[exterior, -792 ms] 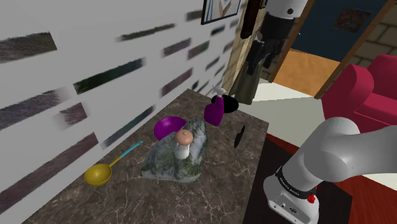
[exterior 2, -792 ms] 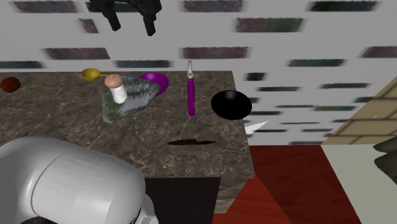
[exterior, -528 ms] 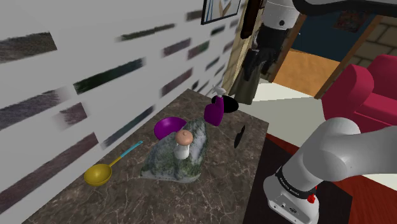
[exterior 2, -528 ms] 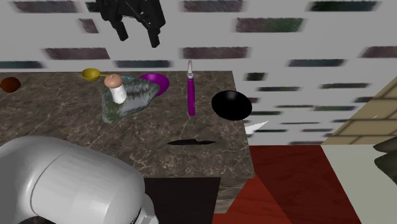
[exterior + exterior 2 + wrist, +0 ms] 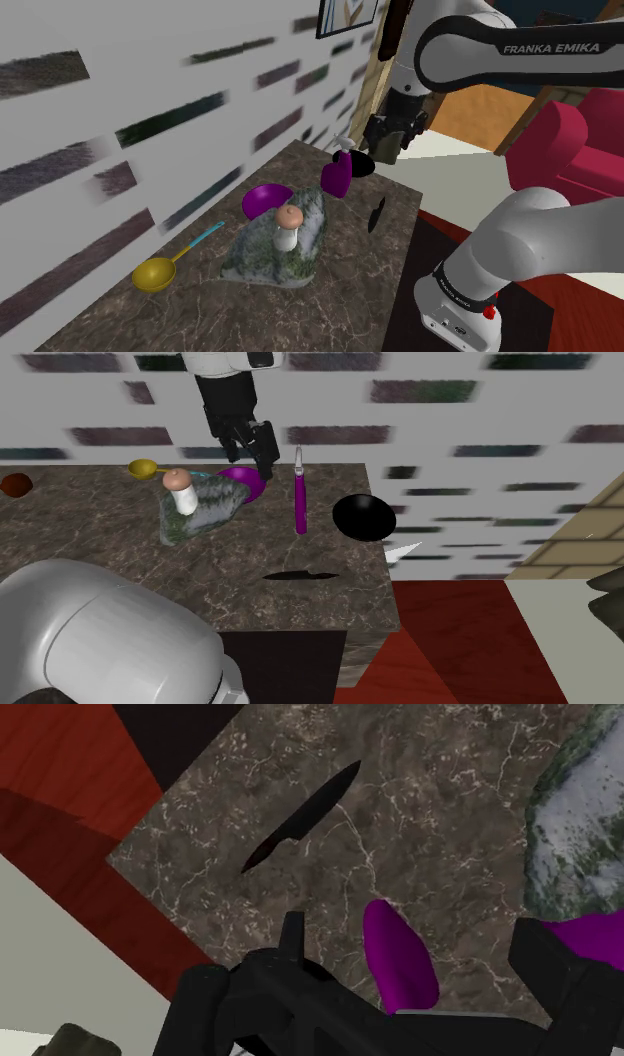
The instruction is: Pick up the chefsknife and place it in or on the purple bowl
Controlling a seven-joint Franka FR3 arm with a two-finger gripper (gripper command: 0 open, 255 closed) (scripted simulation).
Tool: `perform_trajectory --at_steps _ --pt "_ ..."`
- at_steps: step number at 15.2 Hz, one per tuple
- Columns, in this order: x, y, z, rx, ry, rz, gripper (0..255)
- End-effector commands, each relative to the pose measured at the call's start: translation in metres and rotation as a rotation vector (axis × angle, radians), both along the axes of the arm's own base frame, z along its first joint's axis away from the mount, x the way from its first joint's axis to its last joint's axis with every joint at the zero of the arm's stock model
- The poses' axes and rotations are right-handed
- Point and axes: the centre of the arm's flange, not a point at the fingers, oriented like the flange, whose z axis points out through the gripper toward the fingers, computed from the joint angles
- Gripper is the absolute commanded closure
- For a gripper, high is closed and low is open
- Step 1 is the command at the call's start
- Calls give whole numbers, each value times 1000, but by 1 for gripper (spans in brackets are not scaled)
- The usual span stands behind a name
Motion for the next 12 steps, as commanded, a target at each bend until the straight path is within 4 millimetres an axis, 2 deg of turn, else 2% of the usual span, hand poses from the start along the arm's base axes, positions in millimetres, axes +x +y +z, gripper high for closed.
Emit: perform_trajectory --at_steps 1,12 --pt "5 -8 -28 -5 2 -80 0" --pt "9 -50 -167 -32 21 -504 0"
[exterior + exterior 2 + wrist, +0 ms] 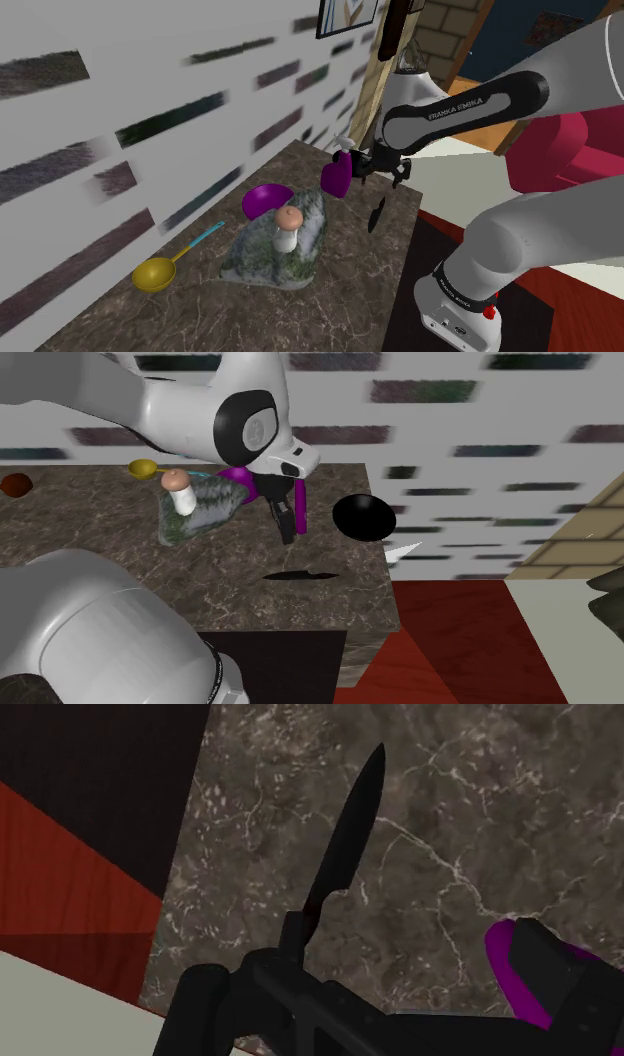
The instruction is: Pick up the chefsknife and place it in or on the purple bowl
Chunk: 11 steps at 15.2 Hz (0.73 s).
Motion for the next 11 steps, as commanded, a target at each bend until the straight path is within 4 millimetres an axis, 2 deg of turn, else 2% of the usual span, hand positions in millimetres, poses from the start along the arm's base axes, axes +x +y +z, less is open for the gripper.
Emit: perform_trajectory --at_steps 1,7,11 --pt "-3 -9 -27 -5 0 -81 0" --pt "-11 -32 -99 -19 10 -303 0" --pt "-13 -33 -120 -19 10 -303 0"
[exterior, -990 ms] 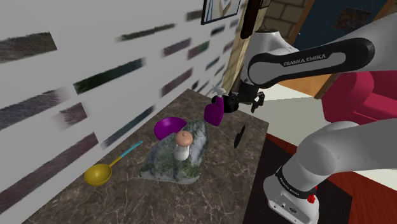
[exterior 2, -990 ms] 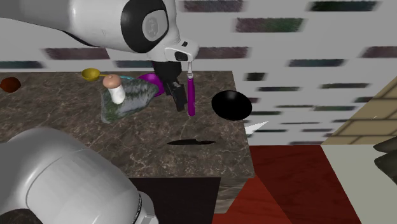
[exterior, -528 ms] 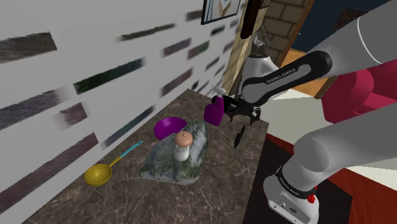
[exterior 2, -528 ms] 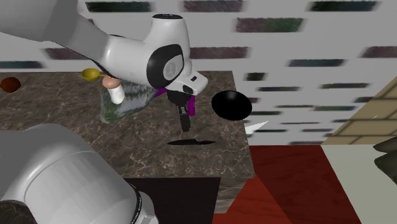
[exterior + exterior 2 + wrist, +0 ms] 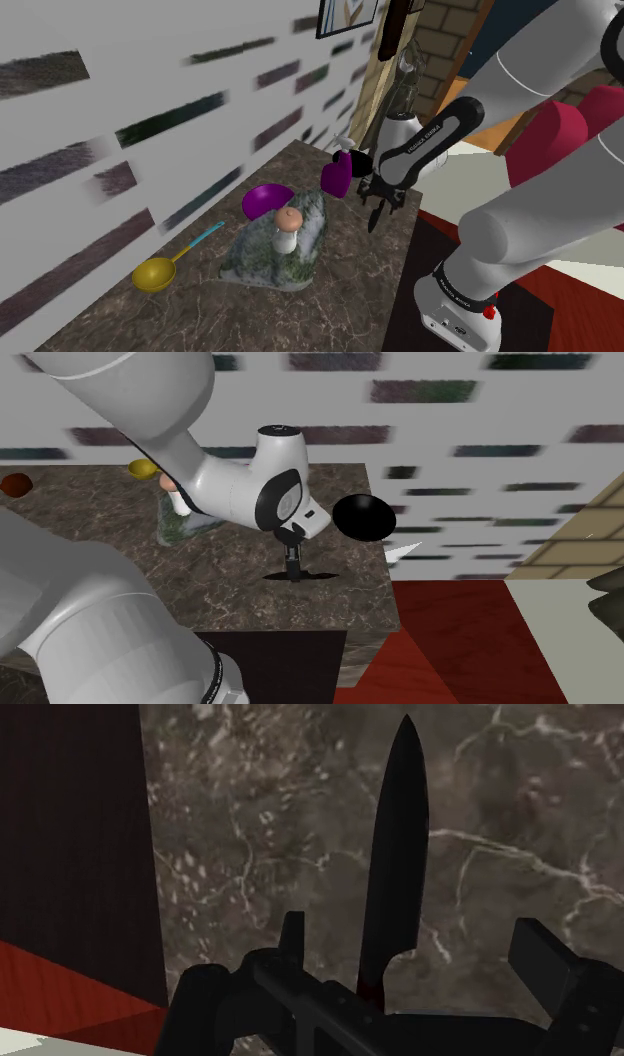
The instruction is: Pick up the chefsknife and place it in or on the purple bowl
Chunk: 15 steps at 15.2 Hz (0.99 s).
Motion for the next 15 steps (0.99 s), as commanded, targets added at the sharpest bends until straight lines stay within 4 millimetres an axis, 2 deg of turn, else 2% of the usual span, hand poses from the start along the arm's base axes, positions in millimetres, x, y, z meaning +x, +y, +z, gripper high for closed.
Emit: perform_trajectory --at_steps 1,4,11,12,15 --pt "-1 -2 -12 1 -1 -2 0" --pt "-3 -2 -26 1 -1 -2 0" --pt "-3 -2 -26 1 -1 -2 0" --pt "-3 -2 -26 1 -1 -2 255" --pt "-3 -3 -26 1 -1 -2 255"
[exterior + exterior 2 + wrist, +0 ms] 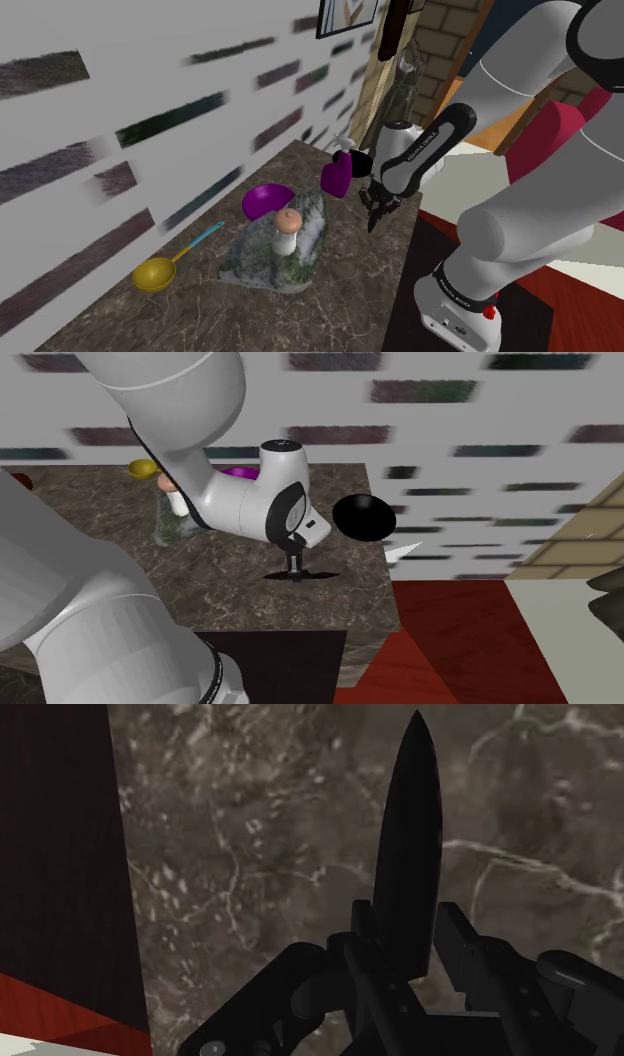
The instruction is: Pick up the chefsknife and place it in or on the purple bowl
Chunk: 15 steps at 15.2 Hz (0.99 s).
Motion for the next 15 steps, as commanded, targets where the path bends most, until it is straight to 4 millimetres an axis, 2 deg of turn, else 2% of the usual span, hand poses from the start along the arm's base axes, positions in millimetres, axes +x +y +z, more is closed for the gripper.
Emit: perform_trajectory --at_steps 1,6,15 --pt "-1 0 -1 1 4 -1 255" --pt "-1 0 -1 1 4 -1 255" --pt "-1 0 47 1 4 -1 255"
